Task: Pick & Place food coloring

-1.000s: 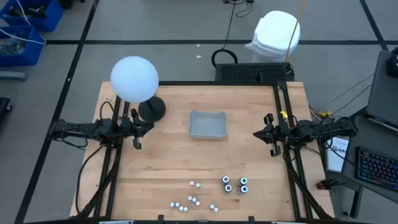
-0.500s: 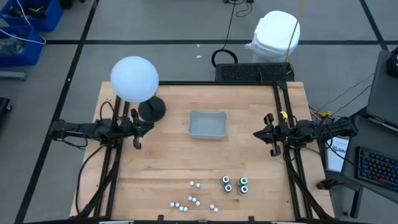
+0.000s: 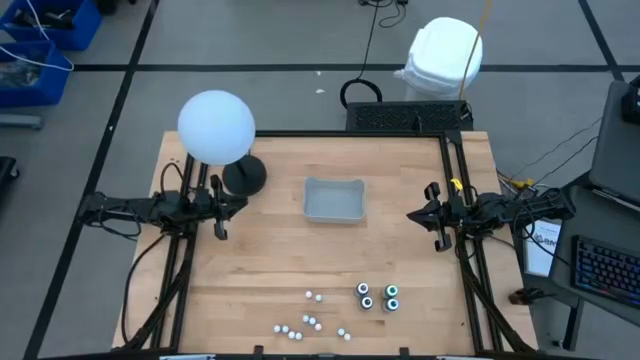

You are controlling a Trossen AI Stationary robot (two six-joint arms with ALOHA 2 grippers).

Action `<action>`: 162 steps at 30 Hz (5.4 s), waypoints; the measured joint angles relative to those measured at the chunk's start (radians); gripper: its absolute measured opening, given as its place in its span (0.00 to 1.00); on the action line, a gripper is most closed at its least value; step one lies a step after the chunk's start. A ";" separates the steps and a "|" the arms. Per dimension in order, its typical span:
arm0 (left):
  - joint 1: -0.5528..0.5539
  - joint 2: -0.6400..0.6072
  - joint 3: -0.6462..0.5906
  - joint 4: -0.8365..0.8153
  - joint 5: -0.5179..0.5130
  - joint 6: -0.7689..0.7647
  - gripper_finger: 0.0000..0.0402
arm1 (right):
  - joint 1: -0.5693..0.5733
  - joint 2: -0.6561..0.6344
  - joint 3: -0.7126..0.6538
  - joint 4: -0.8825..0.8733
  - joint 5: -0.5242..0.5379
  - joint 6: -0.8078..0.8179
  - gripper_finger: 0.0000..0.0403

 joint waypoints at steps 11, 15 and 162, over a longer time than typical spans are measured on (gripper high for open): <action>0.000 0.000 0.000 0.000 0.000 0.000 0.13 | 0.000 0.000 0.000 0.000 0.000 0.000 0.00; 0.000 0.000 0.000 0.000 0.000 0.000 0.13 | 0.000 0.000 0.000 0.000 0.000 0.000 0.00; 0.119 1.611 0.581 0.297 -0.006 -0.143 0.02 | -0.329 1.360 0.271 0.460 0.285 0.019 0.00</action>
